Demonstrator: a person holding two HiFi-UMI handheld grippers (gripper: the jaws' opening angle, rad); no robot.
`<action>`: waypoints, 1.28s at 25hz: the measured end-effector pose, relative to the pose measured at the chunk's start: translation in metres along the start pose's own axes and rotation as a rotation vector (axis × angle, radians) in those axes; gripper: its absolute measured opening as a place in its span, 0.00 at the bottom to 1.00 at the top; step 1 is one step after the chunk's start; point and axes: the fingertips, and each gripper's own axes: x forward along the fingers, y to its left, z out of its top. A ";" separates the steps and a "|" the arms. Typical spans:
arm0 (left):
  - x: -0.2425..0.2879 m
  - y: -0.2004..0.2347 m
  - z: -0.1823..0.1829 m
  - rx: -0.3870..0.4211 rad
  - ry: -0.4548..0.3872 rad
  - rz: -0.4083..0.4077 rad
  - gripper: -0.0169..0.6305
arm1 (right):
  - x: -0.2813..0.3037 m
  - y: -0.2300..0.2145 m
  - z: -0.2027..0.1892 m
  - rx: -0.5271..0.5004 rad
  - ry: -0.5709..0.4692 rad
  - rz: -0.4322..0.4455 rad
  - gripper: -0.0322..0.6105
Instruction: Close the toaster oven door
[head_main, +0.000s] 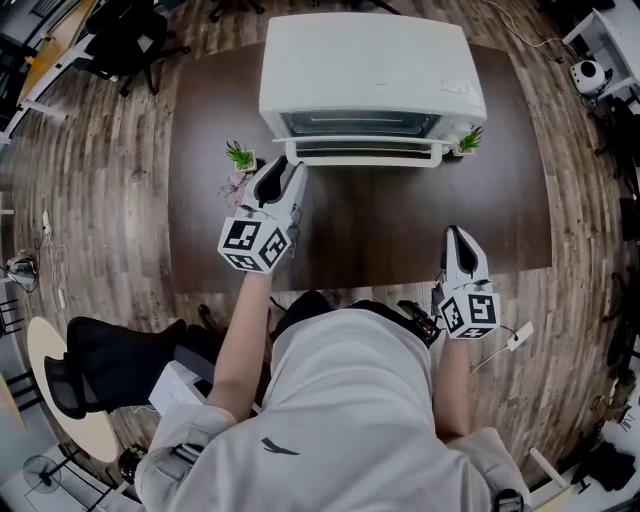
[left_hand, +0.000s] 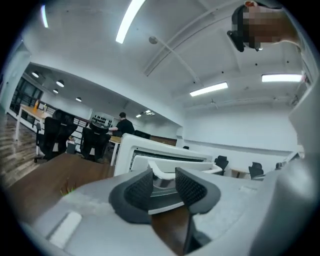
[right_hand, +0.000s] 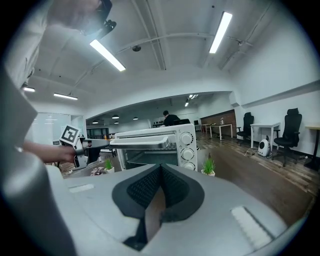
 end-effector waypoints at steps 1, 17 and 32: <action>0.007 0.002 0.002 0.038 0.014 0.009 0.22 | 0.000 -0.001 0.000 0.001 0.000 -0.004 0.05; 0.022 -0.003 0.007 0.139 0.031 0.028 0.13 | -0.001 -0.010 0.008 0.014 -0.018 -0.022 0.05; -0.102 0.004 -0.030 0.172 0.059 0.186 0.01 | 0.000 0.017 0.027 -0.029 -0.085 0.036 0.05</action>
